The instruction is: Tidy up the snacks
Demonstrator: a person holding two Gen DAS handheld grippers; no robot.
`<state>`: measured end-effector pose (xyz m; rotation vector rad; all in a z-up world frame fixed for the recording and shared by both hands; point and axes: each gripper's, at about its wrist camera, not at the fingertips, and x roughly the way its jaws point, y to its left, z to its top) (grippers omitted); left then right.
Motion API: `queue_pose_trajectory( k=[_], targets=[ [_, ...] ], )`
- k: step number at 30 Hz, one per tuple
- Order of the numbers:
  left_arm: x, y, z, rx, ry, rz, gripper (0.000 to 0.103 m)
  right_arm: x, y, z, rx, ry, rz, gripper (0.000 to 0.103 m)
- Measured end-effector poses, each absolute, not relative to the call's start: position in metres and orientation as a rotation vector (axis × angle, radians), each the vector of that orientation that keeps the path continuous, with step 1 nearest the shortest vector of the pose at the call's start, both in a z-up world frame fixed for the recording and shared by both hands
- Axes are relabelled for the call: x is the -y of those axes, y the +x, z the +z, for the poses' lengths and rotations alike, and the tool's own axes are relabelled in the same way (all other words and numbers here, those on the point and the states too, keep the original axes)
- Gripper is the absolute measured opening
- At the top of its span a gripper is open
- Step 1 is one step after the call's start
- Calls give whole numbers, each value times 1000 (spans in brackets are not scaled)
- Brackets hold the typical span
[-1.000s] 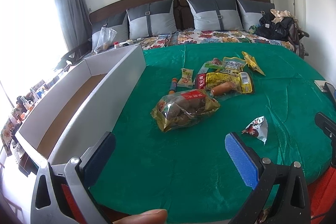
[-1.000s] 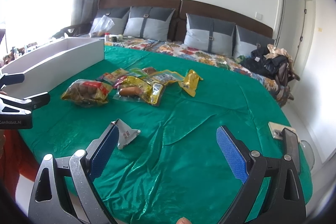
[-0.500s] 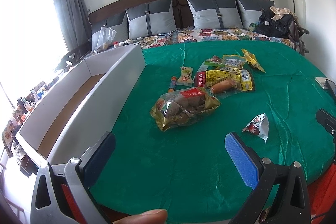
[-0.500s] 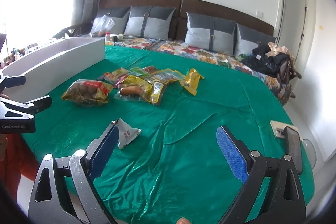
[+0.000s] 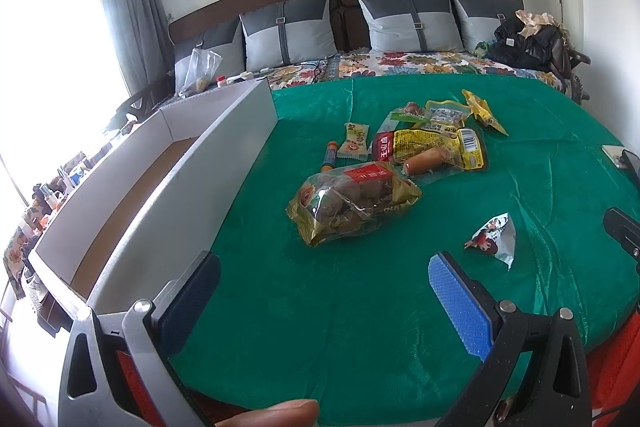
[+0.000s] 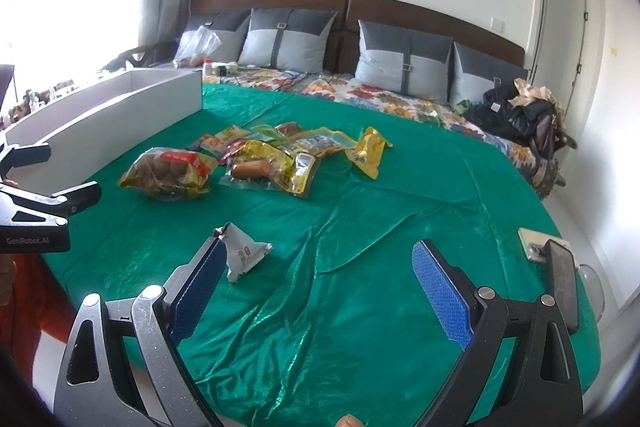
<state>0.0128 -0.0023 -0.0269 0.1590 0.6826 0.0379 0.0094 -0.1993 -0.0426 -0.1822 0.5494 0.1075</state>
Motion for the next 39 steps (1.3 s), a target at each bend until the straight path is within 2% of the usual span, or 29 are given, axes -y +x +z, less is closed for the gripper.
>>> queue_pose_trajectory(
  k=[39],
  targets=[
    [-2,17,-33,-706,146,42,103,200,10,-46,-587,-176,112,96]
  ],
)
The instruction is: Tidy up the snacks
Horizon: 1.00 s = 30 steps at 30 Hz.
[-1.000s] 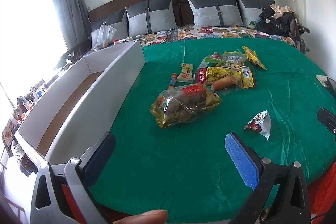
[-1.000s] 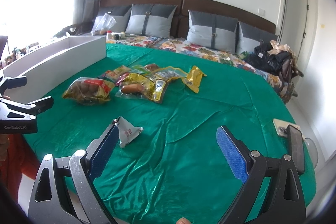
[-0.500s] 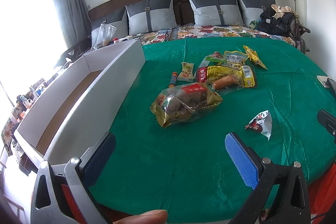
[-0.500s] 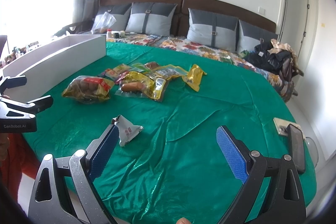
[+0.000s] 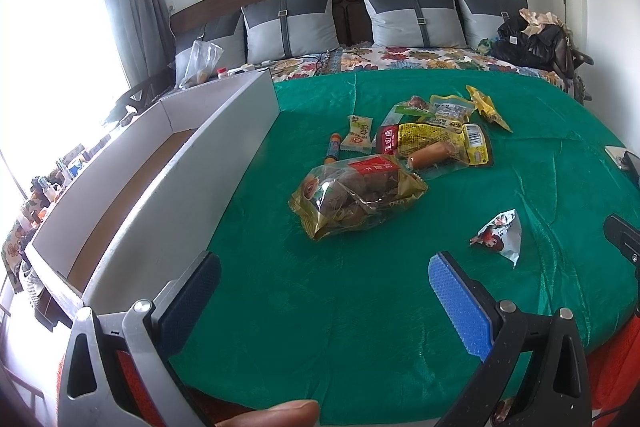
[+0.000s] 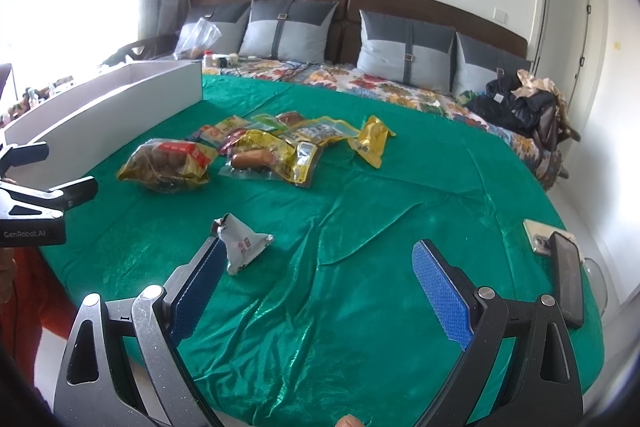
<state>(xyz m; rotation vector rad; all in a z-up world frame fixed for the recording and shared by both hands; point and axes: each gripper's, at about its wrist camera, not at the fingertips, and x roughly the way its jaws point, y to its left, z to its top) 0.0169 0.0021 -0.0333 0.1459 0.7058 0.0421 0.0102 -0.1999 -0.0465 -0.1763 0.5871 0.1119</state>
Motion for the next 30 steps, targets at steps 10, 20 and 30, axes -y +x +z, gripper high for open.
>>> queue_pose_trajectory(
  k=[10,20,30],
  targets=[
    [-2,17,-35,-715,147,42,103,200,12,-48,-601,-175,116,96],
    [-3,17,-36,-717,147,41,103,199,14,-49,-616,-179,122,96],
    [-5,19,-39,-730,143,41,103,199,17,-53,-645,-177,133,96]
  ],
)
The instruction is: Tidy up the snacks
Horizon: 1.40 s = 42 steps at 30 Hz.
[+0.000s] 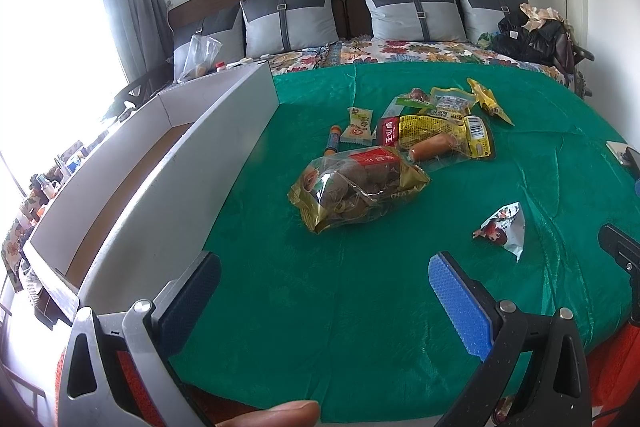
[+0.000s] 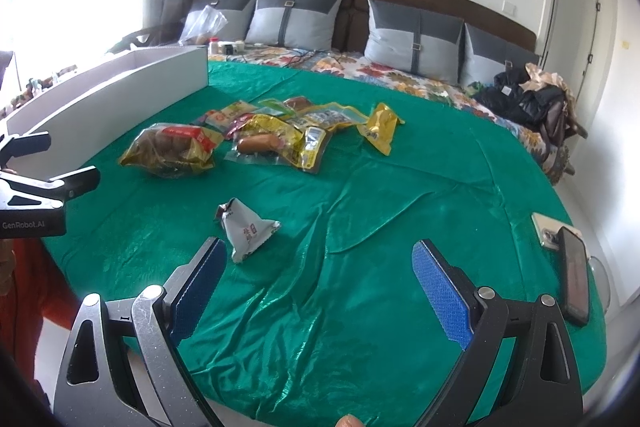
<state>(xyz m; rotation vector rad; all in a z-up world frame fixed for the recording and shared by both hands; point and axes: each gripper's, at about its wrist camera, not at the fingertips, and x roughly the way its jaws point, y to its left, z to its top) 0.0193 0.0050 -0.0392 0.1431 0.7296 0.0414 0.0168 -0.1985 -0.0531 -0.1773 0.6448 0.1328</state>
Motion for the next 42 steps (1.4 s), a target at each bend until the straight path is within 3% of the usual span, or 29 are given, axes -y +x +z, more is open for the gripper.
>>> queue_pose_trajectory(
  k=[14,25,36,42],
  targets=[
    [-9,24,-45,-768,132,45,103,200,21,-59,-692,-160,143,96],
    [-29,44,-88,-953,79,68,103,235,39,-79,-836,42,112,96],
    [-26,67,-111,-981,126,79,103,161,88,-125,-1012,-179,323,97],
    [-29,74,-113,-977,86,70,103,204,130,-124,-941,-89,167,96]
  ],
)
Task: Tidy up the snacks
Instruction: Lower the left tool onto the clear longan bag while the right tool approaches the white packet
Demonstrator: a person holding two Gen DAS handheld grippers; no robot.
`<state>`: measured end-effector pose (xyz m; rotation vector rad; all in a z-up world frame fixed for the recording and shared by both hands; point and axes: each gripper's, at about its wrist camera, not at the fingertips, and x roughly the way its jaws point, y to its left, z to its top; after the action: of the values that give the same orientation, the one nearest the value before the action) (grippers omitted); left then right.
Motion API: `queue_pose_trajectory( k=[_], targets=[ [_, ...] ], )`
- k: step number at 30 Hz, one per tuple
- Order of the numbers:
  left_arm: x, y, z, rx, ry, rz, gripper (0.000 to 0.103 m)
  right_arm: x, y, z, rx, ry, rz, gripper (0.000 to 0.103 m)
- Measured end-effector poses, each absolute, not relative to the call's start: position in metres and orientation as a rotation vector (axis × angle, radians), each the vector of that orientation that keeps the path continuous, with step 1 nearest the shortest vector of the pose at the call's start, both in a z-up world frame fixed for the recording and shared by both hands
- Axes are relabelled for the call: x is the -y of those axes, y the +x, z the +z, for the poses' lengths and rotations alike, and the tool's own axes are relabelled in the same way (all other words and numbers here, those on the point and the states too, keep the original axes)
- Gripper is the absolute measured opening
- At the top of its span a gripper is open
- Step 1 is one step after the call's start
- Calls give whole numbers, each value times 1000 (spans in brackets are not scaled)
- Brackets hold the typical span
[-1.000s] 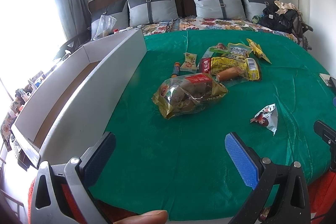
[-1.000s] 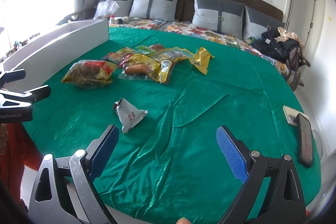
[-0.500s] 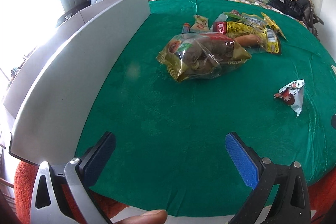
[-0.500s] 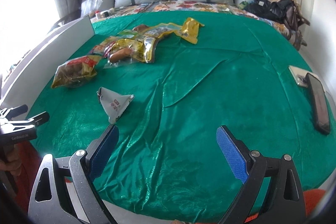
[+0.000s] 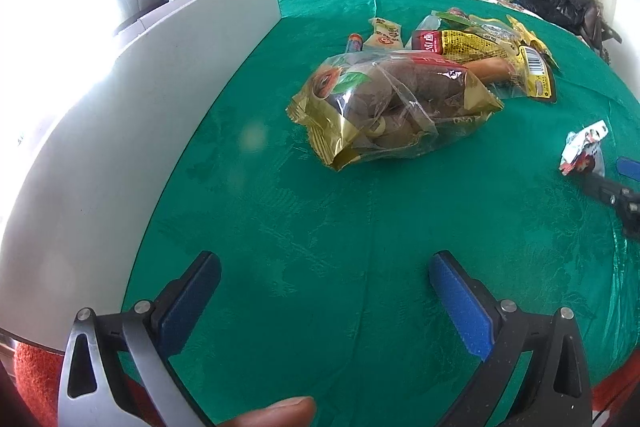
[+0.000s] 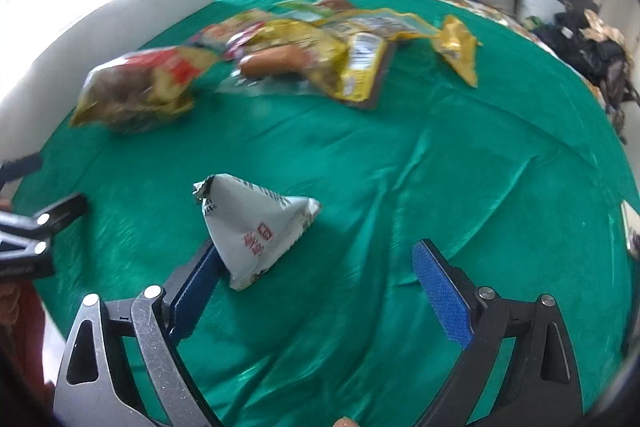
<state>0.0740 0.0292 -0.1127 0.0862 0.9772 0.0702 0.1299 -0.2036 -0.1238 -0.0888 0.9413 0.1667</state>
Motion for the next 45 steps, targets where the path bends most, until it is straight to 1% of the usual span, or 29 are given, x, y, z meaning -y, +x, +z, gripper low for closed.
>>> queue_pose_trajectory(
  k=[3,7,16,20,22,26,28,31,33,35,38,41,45],
  targets=[
    [-33,72,-113,-975,67,57,103,234,128,-124,-910,-49,101,96],
    [-45,75,-118,-1010,-42,48,103,242,128,-123,-906,-53,97,97],
    [-48,75,-117,-995,-16,17,103,238,130,-123,-895,-47,79,98],
    [-51,86,-115,-1067,8,-26,103,238,130,-123,-895,-47,79,98],
    [-57,94,-109,-1088,29,-7,103,238,130,-123,-895,-47,78,98],
    [-70,107,-75,-1022,19,-120,103,238,130,-123,-895,-47,78,98],
    [-66,120,-61,-1036,85,-203,103,238,130,-124,-895,-47,78,98],
    [-50,140,-50,-1061,262,-297,103,239,130,-124,-895,-48,78,98],
    [-39,150,-48,-1043,387,-314,103,239,130,-124,-895,-47,78,98],
    [-32,164,-49,-1051,438,-331,103,239,130,-124,-895,-47,78,98],
    [-26,185,-52,-1080,403,-385,103,239,130,-124,-895,-48,78,98],
    [-25,198,-57,-1097,311,-394,103,239,130,-124,-895,-48,78,98],
    [-18,206,-79,-1194,146,-476,102,239,130,-124,-895,-48,78,98]
  ],
)
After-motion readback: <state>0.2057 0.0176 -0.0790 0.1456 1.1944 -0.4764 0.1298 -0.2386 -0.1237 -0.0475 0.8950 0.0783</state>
